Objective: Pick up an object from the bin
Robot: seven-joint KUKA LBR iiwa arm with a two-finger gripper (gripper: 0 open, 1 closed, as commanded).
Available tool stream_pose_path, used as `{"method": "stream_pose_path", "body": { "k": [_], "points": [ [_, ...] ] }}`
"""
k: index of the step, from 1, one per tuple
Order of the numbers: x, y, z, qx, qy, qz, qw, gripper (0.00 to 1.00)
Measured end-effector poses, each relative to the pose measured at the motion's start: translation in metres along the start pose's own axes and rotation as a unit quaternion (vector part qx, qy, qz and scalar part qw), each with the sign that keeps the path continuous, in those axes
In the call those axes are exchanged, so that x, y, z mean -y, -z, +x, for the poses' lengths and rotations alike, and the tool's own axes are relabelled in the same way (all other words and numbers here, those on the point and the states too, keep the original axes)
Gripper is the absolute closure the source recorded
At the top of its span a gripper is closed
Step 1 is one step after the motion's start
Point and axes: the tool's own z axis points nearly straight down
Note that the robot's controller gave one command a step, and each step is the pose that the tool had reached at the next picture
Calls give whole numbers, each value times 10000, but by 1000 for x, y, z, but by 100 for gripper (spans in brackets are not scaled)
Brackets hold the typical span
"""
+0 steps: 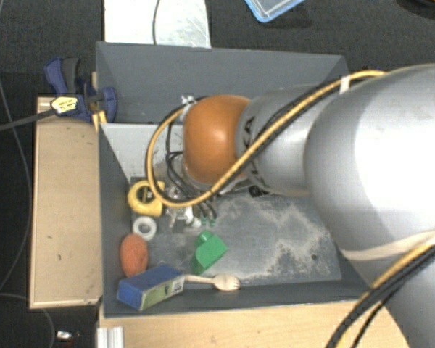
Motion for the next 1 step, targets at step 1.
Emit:
{"method": "stream_pose_path", "body": {
  "k": [1],
  "points": [
    [0, 25, 1, -26, -6, 8, 10000, 100]
  ]
}}
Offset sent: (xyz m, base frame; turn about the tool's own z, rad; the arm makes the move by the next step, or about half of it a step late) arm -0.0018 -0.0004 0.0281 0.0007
